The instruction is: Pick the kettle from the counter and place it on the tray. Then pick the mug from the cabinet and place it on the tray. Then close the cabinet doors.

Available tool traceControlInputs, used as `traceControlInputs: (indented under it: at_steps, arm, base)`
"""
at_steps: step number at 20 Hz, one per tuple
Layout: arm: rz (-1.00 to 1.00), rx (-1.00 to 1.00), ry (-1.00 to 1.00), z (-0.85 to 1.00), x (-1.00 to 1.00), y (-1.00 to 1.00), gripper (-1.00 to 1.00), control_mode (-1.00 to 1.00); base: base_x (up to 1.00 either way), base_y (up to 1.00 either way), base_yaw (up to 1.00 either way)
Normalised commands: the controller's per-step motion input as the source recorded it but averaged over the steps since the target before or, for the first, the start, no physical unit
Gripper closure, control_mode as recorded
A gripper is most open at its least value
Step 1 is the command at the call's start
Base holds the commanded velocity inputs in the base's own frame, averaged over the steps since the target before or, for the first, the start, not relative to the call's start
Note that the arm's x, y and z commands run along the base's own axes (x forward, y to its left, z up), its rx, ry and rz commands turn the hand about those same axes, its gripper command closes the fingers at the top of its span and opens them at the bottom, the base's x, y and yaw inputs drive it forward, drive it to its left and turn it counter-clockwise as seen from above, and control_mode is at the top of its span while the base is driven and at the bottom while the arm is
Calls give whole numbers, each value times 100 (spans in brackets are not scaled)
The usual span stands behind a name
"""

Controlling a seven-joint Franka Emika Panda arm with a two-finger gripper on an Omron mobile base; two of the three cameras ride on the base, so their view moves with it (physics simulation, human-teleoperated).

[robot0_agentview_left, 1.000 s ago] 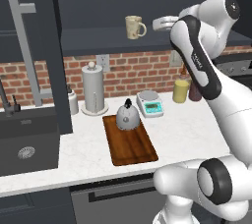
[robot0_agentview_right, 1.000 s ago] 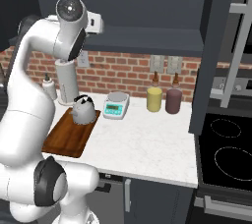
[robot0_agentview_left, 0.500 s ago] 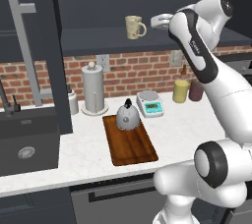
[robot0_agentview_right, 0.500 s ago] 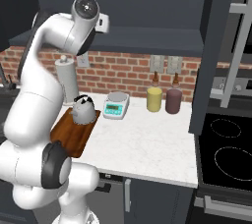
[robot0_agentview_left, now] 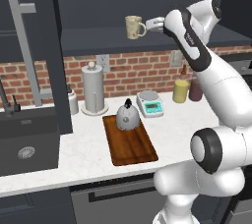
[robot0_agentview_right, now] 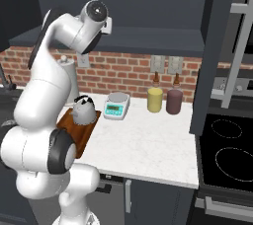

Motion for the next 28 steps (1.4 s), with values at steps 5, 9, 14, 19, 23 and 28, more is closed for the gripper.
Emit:
traceControlInputs:
  at_steps: [5, 9, 14, 19, 23, 28]
  arm:
    - [0, 0, 7, -7, 43, 7, -100, -100]
    - [0, 0, 1, -2, 44, 11, -100, -100]
    - [0, 0, 0, -4, 41, 12, -100, -100]
    - [0, 0, 0, -6, 26, 5, -100, -100]
    - [0, 0, 0, -5, 14, 0, -100, -100]
    - [0, 0, -1, -2, 4, 1, -100, -100]
  base:
    - [0, 0, 0]
    - [0, 0, 0]
    - [0, 0, 0]
    - [0, 0, 0]
    - [0, 0, 0]
    - [0, 0, 0]
